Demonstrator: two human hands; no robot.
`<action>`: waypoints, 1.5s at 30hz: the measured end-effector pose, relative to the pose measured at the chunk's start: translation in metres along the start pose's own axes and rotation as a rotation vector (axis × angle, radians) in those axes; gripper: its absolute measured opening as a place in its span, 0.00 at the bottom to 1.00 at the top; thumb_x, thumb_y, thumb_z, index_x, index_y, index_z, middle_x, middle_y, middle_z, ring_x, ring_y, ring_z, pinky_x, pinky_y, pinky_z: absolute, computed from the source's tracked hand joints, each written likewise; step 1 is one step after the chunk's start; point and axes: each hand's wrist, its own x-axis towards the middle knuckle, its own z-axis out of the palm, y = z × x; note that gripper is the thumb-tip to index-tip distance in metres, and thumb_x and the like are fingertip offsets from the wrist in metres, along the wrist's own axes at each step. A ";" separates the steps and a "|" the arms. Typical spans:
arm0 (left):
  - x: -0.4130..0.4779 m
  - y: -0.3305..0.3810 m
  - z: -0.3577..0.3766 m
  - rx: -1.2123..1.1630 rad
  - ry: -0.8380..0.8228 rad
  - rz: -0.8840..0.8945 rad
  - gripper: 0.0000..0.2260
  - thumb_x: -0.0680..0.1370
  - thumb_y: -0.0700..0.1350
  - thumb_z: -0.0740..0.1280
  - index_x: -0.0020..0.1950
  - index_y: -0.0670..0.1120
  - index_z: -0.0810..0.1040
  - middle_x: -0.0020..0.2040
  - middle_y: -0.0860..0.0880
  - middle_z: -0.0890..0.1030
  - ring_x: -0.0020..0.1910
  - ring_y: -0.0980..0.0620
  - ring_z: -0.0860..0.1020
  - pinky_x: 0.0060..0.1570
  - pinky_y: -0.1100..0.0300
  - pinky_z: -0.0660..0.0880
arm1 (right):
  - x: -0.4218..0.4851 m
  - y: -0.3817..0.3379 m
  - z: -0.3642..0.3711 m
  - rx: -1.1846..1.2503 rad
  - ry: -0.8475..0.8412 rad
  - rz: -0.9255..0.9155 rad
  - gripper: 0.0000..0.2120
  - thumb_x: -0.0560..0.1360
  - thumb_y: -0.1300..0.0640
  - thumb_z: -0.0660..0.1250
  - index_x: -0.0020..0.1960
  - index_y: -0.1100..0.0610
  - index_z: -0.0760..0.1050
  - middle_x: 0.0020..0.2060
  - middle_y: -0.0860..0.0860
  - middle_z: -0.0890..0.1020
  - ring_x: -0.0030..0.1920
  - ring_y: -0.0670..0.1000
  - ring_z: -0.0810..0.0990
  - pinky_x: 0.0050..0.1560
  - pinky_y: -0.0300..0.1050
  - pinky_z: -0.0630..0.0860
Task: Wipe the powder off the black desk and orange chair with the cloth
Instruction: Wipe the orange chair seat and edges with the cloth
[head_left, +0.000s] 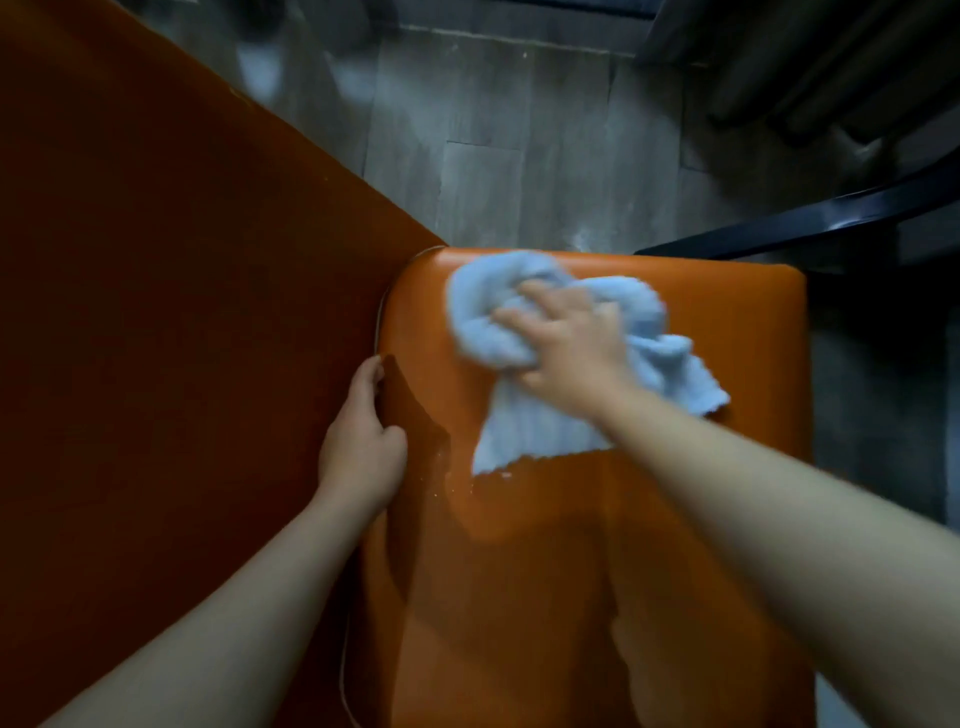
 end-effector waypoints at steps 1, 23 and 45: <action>0.001 0.000 0.000 0.000 -0.006 -0.018 0.33 0.73 0.34 0.58 0.75 0.55 0.57 0.72 0.53 0.66 0.69 0.49 0.67 0.68 0.54 0.63 | -0.005 0.025 -0.006 0.021 0.030 0.173 0.27 0.71 0.49 0.67 0.69 0.42 0.66 0.73 0.48 0.62 0.70 0.57 0.61 0.60 0.58 0.64; -0.008 0.014 -0.005 0.122 -0.063 0.004 0.26 0.78 0.43 0.57 0.76 0.51 0.55 0.74 0.49 0.64 0.70 0.46 0.65 0.66 0.52 0.64 | -0.019 0.012 -0.018 0.146 0.119 0.860 0.22 0.70 0.50 0.65 0.64 0.44 0.70 0.70 0.49 0.63 0.65 0.61 0.63 0.63 0.64 0.63; -0.004 0.015 0.009 0.349 0.159 0.036 0.26 0.77 0.36 0.54 0.75 0.47 0.60 0.72 0.47 0.68 0.66 0.43 0.70 0.62 0.53 0.67 | -0.001 -0.043 0.006 0.049 0.045 0.422 0.23 0.67 0.46 0.68 0.62 0.43 0.69 0.71 0.47 0.61 0.66 0.60 0.60 0.57 0.62 0.62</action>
